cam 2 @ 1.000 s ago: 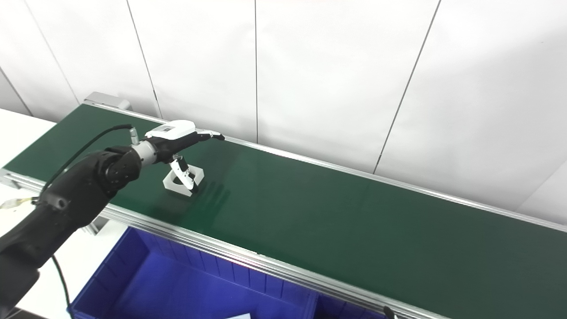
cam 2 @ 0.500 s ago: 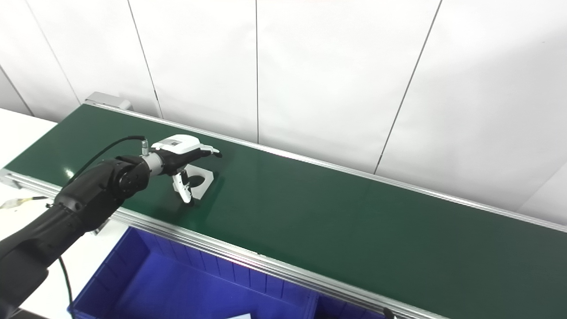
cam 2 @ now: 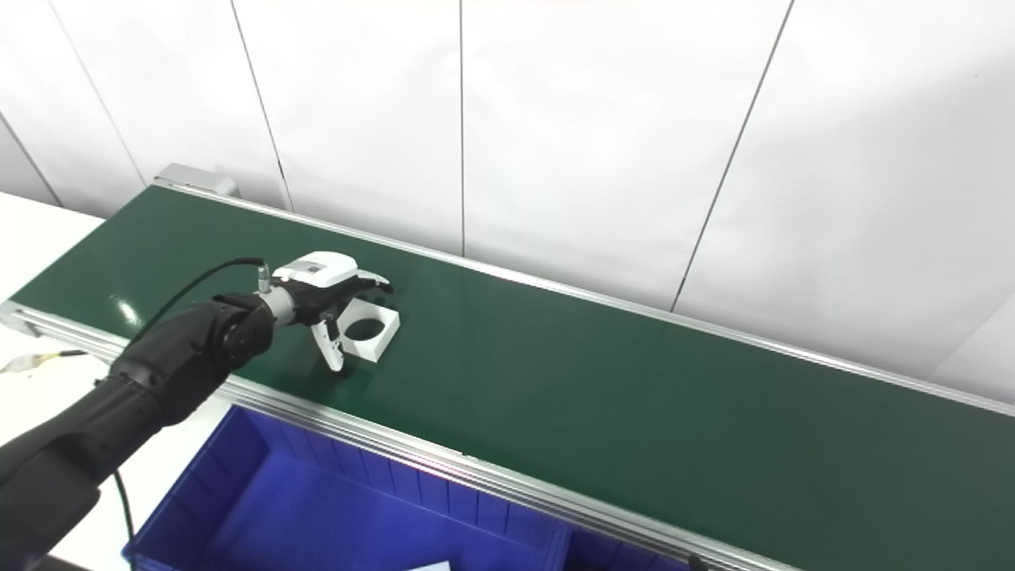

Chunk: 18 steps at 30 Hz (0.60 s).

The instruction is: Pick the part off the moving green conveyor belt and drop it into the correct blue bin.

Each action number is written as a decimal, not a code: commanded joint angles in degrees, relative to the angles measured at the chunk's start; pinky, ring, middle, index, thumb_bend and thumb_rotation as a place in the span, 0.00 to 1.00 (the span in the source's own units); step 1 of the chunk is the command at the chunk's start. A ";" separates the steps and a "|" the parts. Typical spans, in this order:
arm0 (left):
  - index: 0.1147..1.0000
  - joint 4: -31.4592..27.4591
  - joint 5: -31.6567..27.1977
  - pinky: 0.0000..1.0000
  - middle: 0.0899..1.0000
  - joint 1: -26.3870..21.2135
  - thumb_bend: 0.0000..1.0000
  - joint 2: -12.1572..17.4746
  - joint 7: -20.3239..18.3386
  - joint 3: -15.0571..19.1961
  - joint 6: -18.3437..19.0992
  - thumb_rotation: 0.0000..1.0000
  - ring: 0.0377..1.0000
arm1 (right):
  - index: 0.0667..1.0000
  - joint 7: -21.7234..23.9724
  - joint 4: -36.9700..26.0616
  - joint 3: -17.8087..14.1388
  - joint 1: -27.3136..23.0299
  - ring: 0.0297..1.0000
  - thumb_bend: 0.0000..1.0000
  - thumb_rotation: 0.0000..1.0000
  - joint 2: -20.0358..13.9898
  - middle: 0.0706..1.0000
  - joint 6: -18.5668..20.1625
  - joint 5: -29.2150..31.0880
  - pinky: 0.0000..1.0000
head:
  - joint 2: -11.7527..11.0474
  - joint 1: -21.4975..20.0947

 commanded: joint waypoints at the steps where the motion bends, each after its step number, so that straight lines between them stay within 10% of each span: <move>1: 0.78 -0.19 -0.92 0.45 0.76 -1.37 0.52 0.52 2.57 0.91 -0.66 0.00 0.49 | 0.96 -0.20 -1.81 -0.43 0.19 0.79 0.85 0.40 0.17 0.82 -3.34 0.40 0.75 | 0.10 0.08; 4: 0.52 0.63 -2.09 0.42 0.47 -1.58 0.49 -0.17 3.58 1.51 -1.57 0.00 0.38 | 0.96 -0.80 -1.69 -0.21 0.09 0.79 0.86 0.42 0.07 0.82 -3.34 -0.19 0.75 | 0.14 0.16; 18: 0.40 0.79 -6.49 0.49 0.48 -2.05 0.50 -0.69 2.15 1.38 -3.25 0.00 0.43 | 0.96 -1.13 -1.66 0.00 -0.16 0.79 0.86 0.42 0.67 0.82 -3.33 0.18 0.75 | 0.54 -0.36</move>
